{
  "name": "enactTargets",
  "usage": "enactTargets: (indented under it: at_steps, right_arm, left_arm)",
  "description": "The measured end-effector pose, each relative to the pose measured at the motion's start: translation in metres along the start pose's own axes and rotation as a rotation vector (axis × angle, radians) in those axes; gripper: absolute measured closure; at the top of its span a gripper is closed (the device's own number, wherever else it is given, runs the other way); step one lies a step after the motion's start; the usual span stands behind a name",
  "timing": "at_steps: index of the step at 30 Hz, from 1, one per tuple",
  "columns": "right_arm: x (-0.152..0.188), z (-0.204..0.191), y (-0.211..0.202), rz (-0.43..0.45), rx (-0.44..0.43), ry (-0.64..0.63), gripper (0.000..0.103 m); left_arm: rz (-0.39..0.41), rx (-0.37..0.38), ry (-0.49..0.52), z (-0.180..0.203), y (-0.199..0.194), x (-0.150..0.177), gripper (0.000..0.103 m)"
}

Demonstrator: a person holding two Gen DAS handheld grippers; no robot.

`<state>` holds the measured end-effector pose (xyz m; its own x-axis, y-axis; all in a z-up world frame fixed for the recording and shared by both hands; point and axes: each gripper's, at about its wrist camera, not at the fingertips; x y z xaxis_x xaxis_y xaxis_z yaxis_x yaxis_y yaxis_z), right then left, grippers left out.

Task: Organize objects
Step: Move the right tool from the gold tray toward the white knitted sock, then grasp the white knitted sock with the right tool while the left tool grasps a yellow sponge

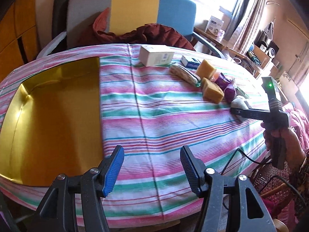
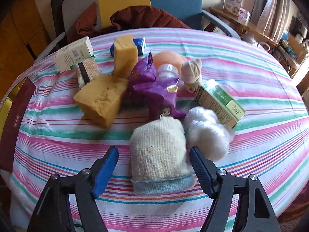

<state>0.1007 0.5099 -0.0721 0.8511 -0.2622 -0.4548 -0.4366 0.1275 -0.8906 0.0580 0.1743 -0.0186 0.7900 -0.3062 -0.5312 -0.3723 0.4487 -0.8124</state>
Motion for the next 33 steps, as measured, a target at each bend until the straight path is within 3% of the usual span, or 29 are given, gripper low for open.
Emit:
enactTargets:
  at_steps: [2, 4, 6, 12, 20, 24, 28, 33]
  right_arm:
    - [0.0, 0.001, 0.002, -0.006, -0.016, 0.023, 0.029]
    - [-0.001, 0.004, 0.0, 0.001, -0.012, 0.034, 0.042]
    - [-0.001, 0.009, 0.0, -0.007, -0.01, 0.06, 0.045]
    - [0.001, 0.022, 0.0, -0.023, -0.071, 0.139, 0.046]
    - [0.002, 0.021, 0.0, -0.03, -0.065, 0.128, 0.046]
    - [0.002, 0.022, 0.0, -0.032, -0.069, 0.131, 0.046]
    - [0.002, 0.023, 0.0, -0.035, -0.074, 0.137, 0.046]
    - [0.004, 0.023, -0.001, -0.038, -0.071, 0.129, 0.046]
  left_arm:
    - [-0.004, 0.025, 0.006, 0.008, 0.006, -0.007, 0.042]
    - [-0.001, 0.037, 0.016, 0.018, 0.012, -0.014, 0.042]
    - [-0.006, 0.056, 0.03, 0.03, 0.021, -0.023, 0.042]
    - [-0.052, 0.102, 0.102, 0.07, 0.062, -0.048, 0.038]
    - [-0.13, 0.176, 0.127, 0.118, 0.126, -0.088, 0.037]
    - [-0.134, 0.244, 0.127, 0.14, 0.142, -0.102, 0.026]
    - [-0.109, 0.244, 0.14, 0.159, 0.157, -0.11, 0.02]
    - [-0.125, 0.153, 0.225, 0.174, 0.182, -0.104, 0.02]
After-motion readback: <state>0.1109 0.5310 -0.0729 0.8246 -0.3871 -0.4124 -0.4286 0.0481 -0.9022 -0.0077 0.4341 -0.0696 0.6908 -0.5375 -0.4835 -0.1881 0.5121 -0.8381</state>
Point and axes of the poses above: each gripper's, at about its wrist camera, not at the fingertips, and y roughly the way its jaws point, z to its right, x to its underside, and after that the axes turned 6 degrees about -y, right-handed
